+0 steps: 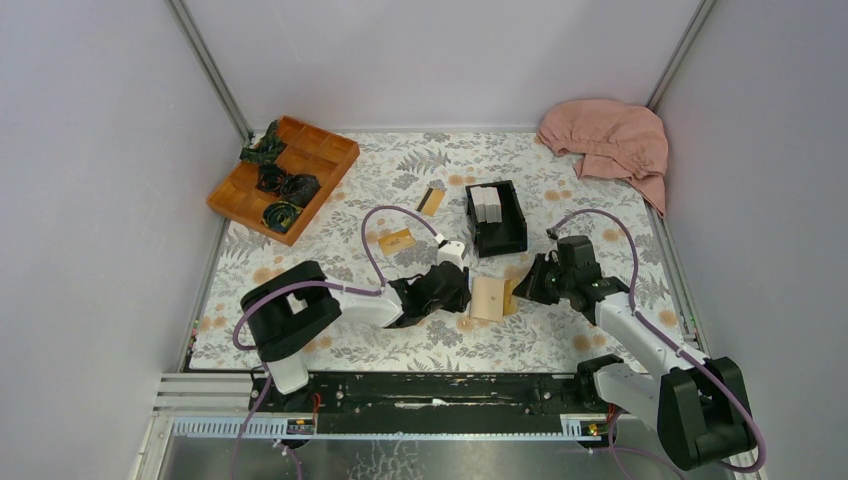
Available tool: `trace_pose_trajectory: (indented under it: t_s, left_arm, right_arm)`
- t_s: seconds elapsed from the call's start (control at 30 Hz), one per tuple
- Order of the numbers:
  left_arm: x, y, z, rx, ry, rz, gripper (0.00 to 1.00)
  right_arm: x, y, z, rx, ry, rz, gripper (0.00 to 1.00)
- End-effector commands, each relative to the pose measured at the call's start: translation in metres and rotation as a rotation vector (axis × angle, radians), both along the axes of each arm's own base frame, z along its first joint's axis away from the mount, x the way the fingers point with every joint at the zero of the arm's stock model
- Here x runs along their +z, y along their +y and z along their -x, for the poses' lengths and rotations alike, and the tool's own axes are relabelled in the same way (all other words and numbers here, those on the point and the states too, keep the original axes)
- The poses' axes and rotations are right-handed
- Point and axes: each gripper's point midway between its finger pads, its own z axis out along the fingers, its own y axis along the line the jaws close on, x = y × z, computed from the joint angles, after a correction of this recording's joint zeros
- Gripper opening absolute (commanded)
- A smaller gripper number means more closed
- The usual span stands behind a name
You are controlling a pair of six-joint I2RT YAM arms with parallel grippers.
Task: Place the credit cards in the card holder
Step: Open the card holder at the center of the board.
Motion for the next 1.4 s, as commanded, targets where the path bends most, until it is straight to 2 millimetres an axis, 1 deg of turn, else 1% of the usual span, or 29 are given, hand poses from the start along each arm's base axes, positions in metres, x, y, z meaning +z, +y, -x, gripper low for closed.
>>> trace_pose_trajectory:
  t_s: [0.0, 0.17, 0.33, 0.5, 0.77, 0.93, 1.2, 1.37]
  left_arm:
    - [-0.037, 0.028, 0.021, -0.003, 0.077, -0.133, 0.36]
    - [-0.041, 0.031, 0.024, -0.006, 0.083, -0.146, 0.36]
    - [-0.045, 0.033, 0.027, -0.012, 0.089, -0.158, 0.35]
    - [-0.05, 0.042, 0.03, -0.006, 0.093, -0.177, 0.34]
    - [-0.055, 0.05, 0.036, -0.001, 0.106, -0.184, 0.34]
    - [-0.058, 0.053, 0.04, -0.001, 0.113, -0.19, 0.33]
    - [-0.06, 0.054, 0.042, -0.001, 0.117, -0.194, 0.33]
    - [-0.06, 0.054, 0.044, -0.003, 0.118, -0.194, 0.33]
  right_arm:
    - [0.003, 0.007, -0.001, 0.014, -0.019, -0.055, 0.0]
    - [0.003, 0.009, -0.002, 0.008, -0.019, -0.088, 0.0]
    - [0.007, 0.012, -0.003, -0.003, -0.025, -0.131, 0.0]
    - [0.014, 0.015, -0.003, -0.006, -0.036, -0.159, 0.0]
    - [0.014, 0.018, -0.001, -0.007, -0.032, -0.188, 0.0]
    - [0.015, 0.018, 0.0, -0.013, -0.038, -0.199, 0.0]
    - [0.029, 0.019, -0.002, -0.01, -0.065, -0.207, 0.0]
    - [0.029, 0.02, -0.001, -0.009, -0.065, -0.217, 0.0]
